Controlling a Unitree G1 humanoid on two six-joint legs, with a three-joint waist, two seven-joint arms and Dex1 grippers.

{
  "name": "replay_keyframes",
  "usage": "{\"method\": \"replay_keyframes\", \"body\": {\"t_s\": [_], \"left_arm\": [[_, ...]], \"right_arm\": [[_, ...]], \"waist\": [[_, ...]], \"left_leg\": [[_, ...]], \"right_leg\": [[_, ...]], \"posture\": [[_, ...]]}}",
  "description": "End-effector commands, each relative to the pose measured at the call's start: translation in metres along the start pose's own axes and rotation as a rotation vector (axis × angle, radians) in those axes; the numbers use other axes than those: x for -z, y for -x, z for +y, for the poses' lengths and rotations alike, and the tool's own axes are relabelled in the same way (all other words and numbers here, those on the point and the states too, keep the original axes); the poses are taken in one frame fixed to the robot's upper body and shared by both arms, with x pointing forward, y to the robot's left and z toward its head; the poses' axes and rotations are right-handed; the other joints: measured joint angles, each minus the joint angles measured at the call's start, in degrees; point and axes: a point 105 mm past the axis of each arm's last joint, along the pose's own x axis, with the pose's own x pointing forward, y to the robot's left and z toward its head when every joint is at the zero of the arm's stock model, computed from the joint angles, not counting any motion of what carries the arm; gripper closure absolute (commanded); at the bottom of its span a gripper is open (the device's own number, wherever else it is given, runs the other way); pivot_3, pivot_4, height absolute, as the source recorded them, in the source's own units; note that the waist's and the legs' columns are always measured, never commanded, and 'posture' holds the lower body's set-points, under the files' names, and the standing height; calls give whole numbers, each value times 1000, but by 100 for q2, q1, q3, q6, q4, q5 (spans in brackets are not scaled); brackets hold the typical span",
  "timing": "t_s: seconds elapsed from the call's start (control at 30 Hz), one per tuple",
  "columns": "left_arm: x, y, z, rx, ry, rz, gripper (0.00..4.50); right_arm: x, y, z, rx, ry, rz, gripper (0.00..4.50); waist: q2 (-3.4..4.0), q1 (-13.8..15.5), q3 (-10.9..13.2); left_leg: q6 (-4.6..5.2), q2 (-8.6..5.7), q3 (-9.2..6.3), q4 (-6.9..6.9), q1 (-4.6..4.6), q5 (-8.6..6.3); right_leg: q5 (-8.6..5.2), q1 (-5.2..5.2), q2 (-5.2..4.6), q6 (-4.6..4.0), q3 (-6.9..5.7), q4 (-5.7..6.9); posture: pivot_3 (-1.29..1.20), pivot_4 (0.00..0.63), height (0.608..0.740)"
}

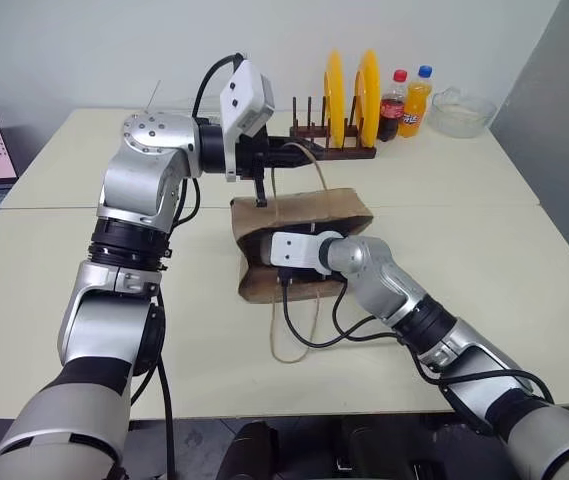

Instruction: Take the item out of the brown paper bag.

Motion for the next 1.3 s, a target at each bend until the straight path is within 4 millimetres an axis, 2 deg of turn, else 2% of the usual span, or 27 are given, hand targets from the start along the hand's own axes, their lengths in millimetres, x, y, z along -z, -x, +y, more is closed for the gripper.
{"method": "replay_keyframes", "body": {"t_s": [0.03, 0.2, 0.3, 0.33, 0.37, 0.57, 0.77, 0.9, 1.07, 1.3], "left_arm": [[-14, 4, 1, -5, -63, -24, 4500], [-13, 3, 1, -1, -64, -25, 4500], [-13, 3, 1, -1, -65, -25, 4500], [-13, 3, 1, -2, -65, -24, 4500], [-12, 3, 1, -6, -65, -20, 4500], [-6, 4, 6, -34, -69, 9, 4500], [-1, 2, 17, -100, -84, 40, 4500], [2, 0, 23, -127, -95, 53, 4500], [4, -3, 31, -169, -106, 69, 4500], [7, -3, 36, -192, -119, 81, 4500]], "right_arm": [[11, 3, -6, 12, 53, 39, 483], [18, -1, -3, -10, 75, 65, 483], [13, -2, -4, 0, 74, 43, 1042], [12, -3, -4, 0, 68, 36, 1362], [9, -3, -5, 5, 65, 22, 1427], [-14, 8, -17, 39, 98, -67, 1426], [-40, 35, -24, 37, 144, -184, 1427], [-49, 56, -27, 21, 173, -240, 1428], [-46, 86, -28, -6, 217, -290, 1430], [-45, 112, -28, -14, 230, -373, 1430]], "waist": [[0, -1, 0], [0, -5, 0], [0, -6, 0], [0, -6, 0], [0, -8, 0], [0, -9, 0], [0, -4, 1], [0, -2, 0], [0, 15, 1], [0, -3, 1]], "left_leg": [[0, 0, 0, -1, 0, 0], [0, 0, 1, -1, 4, 0], [1, 0, 1, -1, 6, 0], [1, 0, 2, -1, 6, 0], [1, 0, 2, -1, 7, 0], [0, 2, 1, -1, 7, 0], [0, 2, 1, -3, -7, 0], [0, 2, -3, -2, -17, 0], [1, -1, -11, 1, -26, 0], [1, 0, -12, 1, -27, -1]], "right_leg": [[0, 0, 0, 0, 0, 0], [0, 1, 0, 0, 0, 1], [0, 4, 0, 0, 1, 2], [0, 4, 0, 0, 1, 2], [0, 4, 0, 0, 1, 2], [0, 2, 2, 0, 1, 3], [0, -10, 2, 0, 1, 1], [0, -14, 2, 0, -3, 0], [0, -15, 0, 1, -12, -4], [0, -16, 1, 2, -14, -3]], "posture": [[0, 150, 740], [0, 150, 740], [0, 150, 740], [0, 150, 740], [0, 150, 740], [0, 150, 740], [0, 150, 740], [0, 150, 740], [0, 150, 740], [0, 150, 740]]}}
